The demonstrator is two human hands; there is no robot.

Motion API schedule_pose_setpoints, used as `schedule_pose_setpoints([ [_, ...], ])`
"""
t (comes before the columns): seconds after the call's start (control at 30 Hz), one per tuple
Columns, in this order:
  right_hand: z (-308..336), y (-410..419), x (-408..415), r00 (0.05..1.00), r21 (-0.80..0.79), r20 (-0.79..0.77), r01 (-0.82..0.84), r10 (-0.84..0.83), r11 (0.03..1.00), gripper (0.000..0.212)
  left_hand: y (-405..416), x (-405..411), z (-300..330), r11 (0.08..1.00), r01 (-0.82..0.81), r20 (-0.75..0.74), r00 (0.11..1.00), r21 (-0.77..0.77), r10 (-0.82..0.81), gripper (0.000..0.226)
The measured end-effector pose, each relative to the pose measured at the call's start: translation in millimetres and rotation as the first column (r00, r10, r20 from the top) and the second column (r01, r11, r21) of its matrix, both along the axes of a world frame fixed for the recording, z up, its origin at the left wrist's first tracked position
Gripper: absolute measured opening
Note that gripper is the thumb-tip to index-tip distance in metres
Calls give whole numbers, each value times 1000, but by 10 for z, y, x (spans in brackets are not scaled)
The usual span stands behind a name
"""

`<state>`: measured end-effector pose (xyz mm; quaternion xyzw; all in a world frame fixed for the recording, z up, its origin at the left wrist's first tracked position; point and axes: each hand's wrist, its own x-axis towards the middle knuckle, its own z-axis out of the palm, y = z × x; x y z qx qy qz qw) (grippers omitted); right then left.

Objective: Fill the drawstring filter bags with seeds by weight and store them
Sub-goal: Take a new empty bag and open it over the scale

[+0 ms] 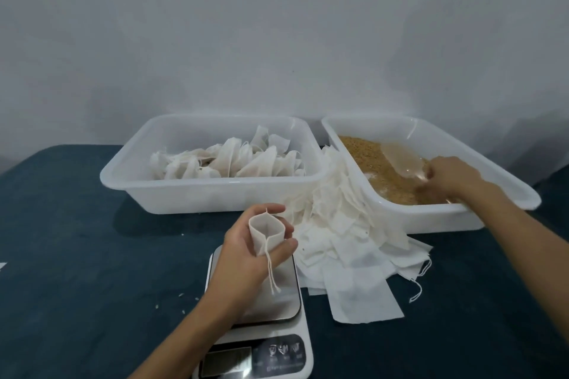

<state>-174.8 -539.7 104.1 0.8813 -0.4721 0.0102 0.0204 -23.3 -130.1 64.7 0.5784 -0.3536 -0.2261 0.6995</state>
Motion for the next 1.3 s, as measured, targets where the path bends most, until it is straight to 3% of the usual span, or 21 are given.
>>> schedule_pose_setpoints([
  [0.13, 89, -48, -51, 986, -196, -77, 128, -145, 972, 34, -6, -32, 11, 999, 41, -38, 998, -28, -42, 34],
  [0.27, 82, -32, -64, 947, -207, -204, 207, -249, 956, 25, -3, -25, 21, 999, 14, -75, 997, -46, -17, 34],
  [0.4, 73, 22, -16, 932, -248, -327, 73, -154, 966, 28, 1, -24, 9, 999, -34, -65, 997, -31, 32, 38],
  [0.57, 77, 49, -18, 899, -73, -432, -116, 73, 991, 20, 9, 6, 9, 998, -59, -62, 996, -22, 58, 41],
  [0.63, 81, 74, 10, 891, 24, -420, -176, 170, 984, 6, 9, 8, 14, 998, -63, -64, 996, -24, 62, 41],
  [0.77, 98, 110, 32, 886, 184, -361, -239, 292, 953, 20, 1, 21, 13, 997, -64, -86, 994, -32, 62, 42],
  [1.0, 94, -82, -202, 970, 59, -131, -197, 203, 979, 4, 22, 65, 31, 998, -53, -104, 993, -23, 50, 40],
  [1.13, 137, -155, -320, 983, 33, -18, -184, 185, 982, 17, 9, 24, 5, 999, -39, -6, 999, 33, 39, 41],
  [1.3, 250, -74, -373, 976, -14, 63, -207, 207, 978, 21, -2, 4, 0, 999, -19, -19, 1000, 34, 20, 41],
])
